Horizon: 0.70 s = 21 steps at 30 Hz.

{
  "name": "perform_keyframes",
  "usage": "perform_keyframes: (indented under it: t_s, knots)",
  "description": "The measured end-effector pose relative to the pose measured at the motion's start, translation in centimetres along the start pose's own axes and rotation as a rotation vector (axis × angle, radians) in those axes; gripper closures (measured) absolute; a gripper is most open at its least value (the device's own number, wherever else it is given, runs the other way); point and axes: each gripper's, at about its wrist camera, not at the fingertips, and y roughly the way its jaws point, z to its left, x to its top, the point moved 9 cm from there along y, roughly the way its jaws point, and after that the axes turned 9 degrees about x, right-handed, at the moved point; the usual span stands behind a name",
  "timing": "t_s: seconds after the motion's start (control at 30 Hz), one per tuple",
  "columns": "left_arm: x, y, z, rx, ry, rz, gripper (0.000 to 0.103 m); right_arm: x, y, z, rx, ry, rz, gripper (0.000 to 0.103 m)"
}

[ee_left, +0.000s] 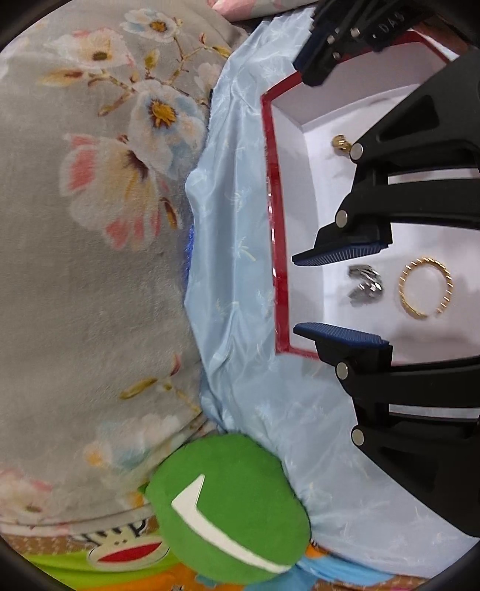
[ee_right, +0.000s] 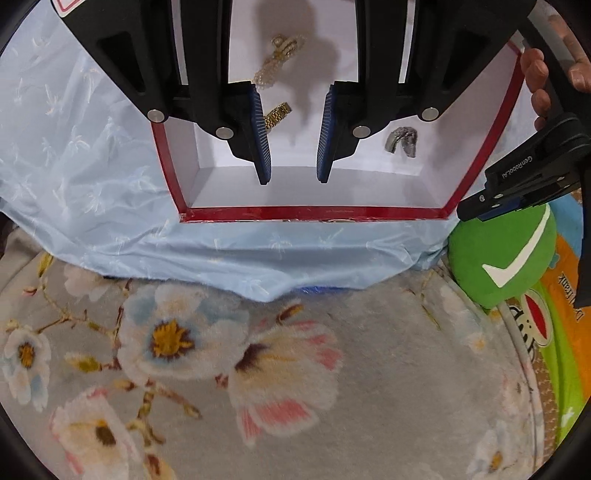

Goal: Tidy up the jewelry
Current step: 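Withdraw both grippers from the box back over the table, then lower the left gripper onto the black bead bracelet and close it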

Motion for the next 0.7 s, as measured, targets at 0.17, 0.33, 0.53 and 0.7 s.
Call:
perform_keyframes:
  t_s: [0.17,0.33,0.53,0.7]
  knots:
    - [-3.1,-6.1,2.0,-0.013,-0.012,-0.043,0.056,-3.2,-6.4,2.4,0.063,0.001,-0.047,0.072]
    - [-9.0,-10.8,3.1,-0.047,-0.004,0.004,0.045,-9.5,-12.1,3.6,0.095,0.022,-0.041,0.071]
    - [-18.3,-13.7,3.4,-0.055,0.035,0.117,0.039,-18.1,-17.0,4.4,0.077,0.065,0.003,0.07]
    - [-25.5,-14.6,2.4,-0.08,0.058,0.203,0.033,-23.9,-18.8,4.6,0.093,0.159,0.048,0.07]
